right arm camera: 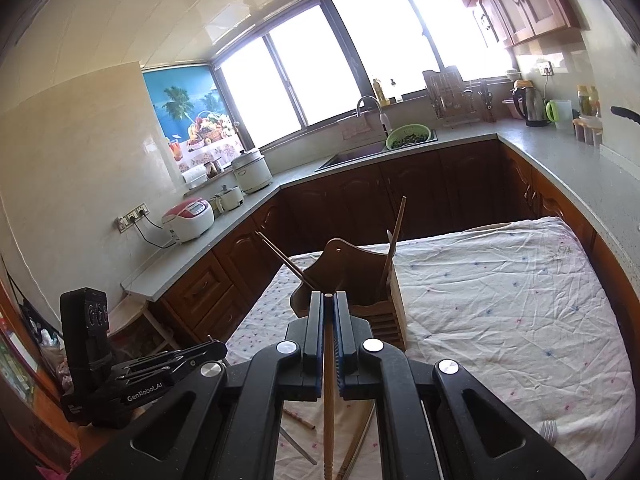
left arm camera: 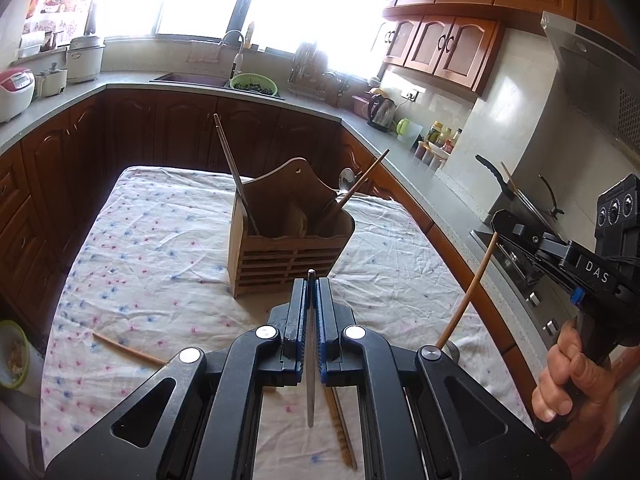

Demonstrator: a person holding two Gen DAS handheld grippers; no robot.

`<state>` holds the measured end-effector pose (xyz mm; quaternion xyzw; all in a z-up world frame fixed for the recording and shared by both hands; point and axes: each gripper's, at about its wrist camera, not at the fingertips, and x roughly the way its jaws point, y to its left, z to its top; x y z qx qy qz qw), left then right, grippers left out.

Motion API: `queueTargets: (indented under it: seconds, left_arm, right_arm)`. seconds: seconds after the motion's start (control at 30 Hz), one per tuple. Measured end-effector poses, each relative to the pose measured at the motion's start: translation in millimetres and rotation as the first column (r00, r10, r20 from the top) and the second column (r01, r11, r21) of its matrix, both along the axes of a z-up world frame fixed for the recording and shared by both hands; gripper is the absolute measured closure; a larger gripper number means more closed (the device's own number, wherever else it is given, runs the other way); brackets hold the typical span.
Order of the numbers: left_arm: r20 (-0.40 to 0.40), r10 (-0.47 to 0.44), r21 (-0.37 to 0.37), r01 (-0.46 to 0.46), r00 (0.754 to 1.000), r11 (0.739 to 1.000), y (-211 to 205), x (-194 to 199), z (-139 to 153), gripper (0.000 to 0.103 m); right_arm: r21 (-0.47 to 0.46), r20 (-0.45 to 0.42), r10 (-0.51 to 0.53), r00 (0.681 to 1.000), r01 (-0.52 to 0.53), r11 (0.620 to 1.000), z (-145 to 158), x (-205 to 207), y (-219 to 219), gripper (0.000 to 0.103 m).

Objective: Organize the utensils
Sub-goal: 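Carry both chopsticks over the wooden utensil holder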

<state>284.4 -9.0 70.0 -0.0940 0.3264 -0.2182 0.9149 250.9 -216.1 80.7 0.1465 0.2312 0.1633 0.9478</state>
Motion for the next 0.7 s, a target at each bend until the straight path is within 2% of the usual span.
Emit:
queueTargets:
  seconds: [0.47, 0.7]
  left_arm:
    - [0.044, 0.023, -0.034, -0.021, 0.999, 0.999, 8.5, 4.1, 19.5, 0.100]
    - [0.097, 0.050, -0.062, -0.044, 0.994, 0.997, 14.5, 15.7, 40.1, 0.100]
  right_arm:
    - [0.018, 0.019, -0.026, 0.999, 0.025, 1.000, 2.7, 9.8, -1.1, 0.099]
    - [0.032, 0.057, -0.060, 0.997, 0.059, 0.998, 11.8, 22.2, -2.2, 0.099]
